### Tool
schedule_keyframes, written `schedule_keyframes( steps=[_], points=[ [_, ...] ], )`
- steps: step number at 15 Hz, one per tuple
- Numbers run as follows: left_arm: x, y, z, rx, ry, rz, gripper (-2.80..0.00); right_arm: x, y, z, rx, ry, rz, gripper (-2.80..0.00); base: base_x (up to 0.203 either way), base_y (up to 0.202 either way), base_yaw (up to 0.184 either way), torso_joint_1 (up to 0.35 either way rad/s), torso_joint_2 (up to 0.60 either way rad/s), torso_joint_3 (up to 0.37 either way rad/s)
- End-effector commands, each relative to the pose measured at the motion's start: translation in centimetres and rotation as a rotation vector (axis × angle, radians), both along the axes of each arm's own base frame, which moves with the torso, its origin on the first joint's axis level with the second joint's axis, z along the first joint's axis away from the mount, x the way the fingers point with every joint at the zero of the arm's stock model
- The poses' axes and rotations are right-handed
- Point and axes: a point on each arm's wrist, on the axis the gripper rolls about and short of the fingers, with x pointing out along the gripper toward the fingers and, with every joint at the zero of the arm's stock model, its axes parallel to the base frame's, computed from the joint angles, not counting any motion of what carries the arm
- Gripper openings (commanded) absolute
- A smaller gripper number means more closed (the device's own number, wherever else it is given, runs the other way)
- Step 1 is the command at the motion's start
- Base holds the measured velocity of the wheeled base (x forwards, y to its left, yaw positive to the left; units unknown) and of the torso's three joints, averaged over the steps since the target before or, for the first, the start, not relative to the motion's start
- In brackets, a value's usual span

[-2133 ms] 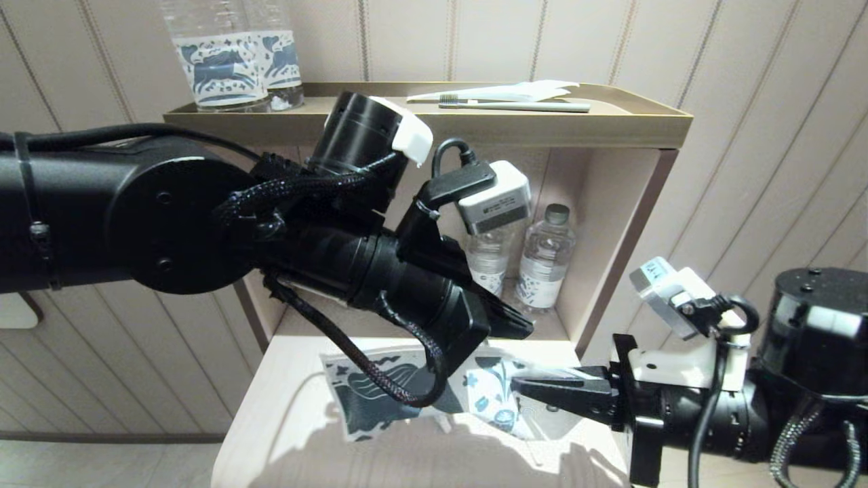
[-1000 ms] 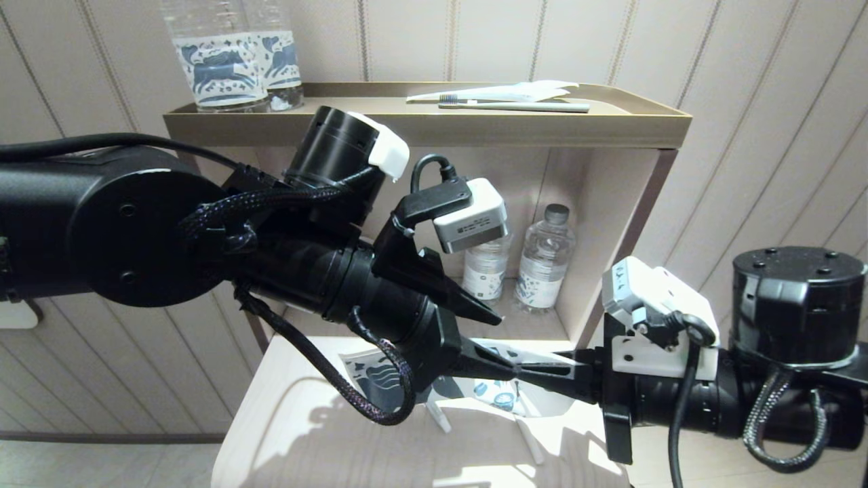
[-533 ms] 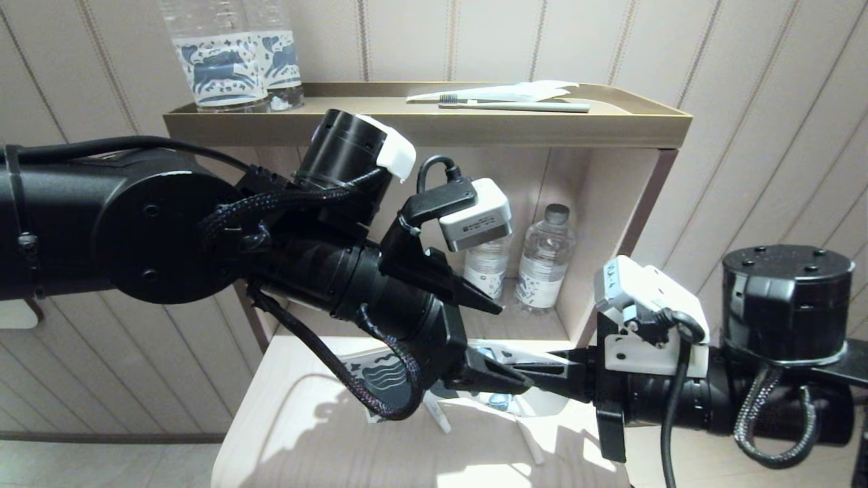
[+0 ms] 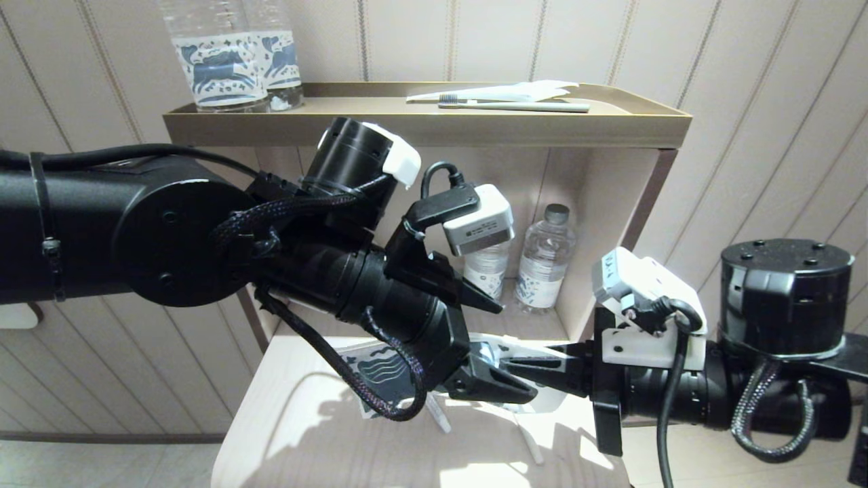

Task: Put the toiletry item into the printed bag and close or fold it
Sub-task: Open the storage bag

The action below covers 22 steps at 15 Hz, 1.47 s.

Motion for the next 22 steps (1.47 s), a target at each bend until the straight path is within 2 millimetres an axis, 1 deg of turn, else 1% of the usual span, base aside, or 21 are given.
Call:
schedule_keyframes(
  steps=[1,2,4,6,14,18,22],
  points=[
    [0.1,0.0,-0.1,0.001,0.001,-0.003,0.0,0.0,0.0,0.1,0.003,-0.005,0.004,-2.8,0.0,0.0,0.0,0.0,0.0,0.0],
    [0.0,0.0,-0.2,0.004,0.004,-0.006,-2.8,0.0,0.0,0.1,0.003,-0.005,0.004,-2.8,0.0,0.0,0.0,0.0,0.0,0.0],
    [-0.1,0.0,-0.6,0.008,0.013,-0.024,-2.8,0.0,0.0,0.1,0.003,-0.008,0.004,-2.8,0.0,0.0,0.0,0.0,0.0,0.0],
    [0.0,0.0,-0.2,-0.003,0.014,-0.021,-2.8,0.0,0.1,0.1,0.004,-0.007,0.005,-2.8,0.0,0.0,0.0,0.0,0.0,0.0],
    [-0.4,-0.2,-0.1,-0.005,0.008,-0.037,-2.8,-0.2,-0.1,0.7,0.017,-0.023,0.005,-2.8,0.0,0.0,0.0,0.0,0.0,0.0],
    [-0.7,0.1,-0.2,0.0,0.011,-0.031,-2.8,-0.2,-0.1,0.6,0.016,-0.022,0.005,-2.8,0.0,0.0,0.0,0.0,0.0,0.0],
    [-0.2,0.8,-0.2,0.004,0.015,-0.006,-2.8,-0.3,-0.1,0.6,0.014,-0.022,0.005,-2.8,0.0,0.0,0.0,0.0,0.0,0.0]
  ],
)
